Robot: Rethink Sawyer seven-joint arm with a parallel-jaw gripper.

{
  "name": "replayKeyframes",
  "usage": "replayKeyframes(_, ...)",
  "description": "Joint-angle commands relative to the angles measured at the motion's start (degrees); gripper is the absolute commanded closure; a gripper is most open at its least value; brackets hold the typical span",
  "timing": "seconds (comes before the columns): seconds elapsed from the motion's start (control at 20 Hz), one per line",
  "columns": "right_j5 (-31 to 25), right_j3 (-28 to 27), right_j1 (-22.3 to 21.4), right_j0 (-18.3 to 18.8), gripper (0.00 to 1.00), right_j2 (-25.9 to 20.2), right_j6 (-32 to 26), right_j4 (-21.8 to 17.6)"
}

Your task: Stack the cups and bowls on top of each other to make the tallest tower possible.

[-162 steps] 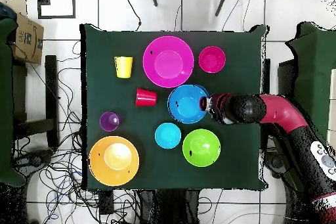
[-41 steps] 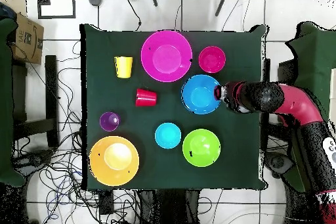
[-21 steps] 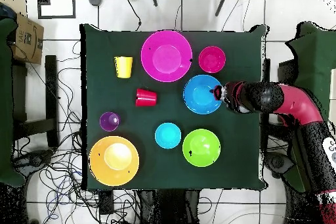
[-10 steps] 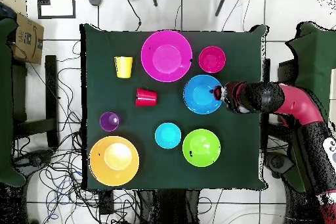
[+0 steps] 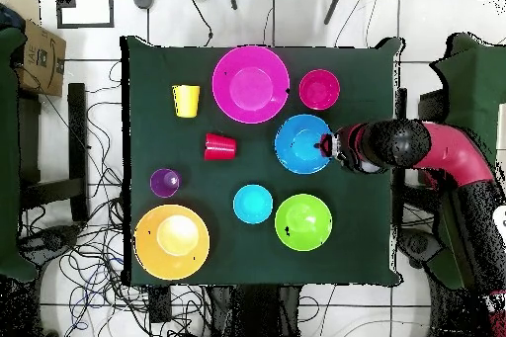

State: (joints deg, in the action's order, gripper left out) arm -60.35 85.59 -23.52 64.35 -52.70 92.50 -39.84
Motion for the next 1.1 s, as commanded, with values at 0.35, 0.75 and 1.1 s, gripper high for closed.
replayKeyframes(0.35, -7.1, 4.1, -2.7, -3.6, 0.0, 1.2, -14.9, 0.8)
replayKeyframes(0.75, -4.8, 5.1, -1.7, -3.0, 0.0, 1.7, -14.8, 0.3)
replayKeyframes(1.1, -2.9, 8.0, -1.7, -3.2, 0.0, 1.6, -11.8, 0.6)
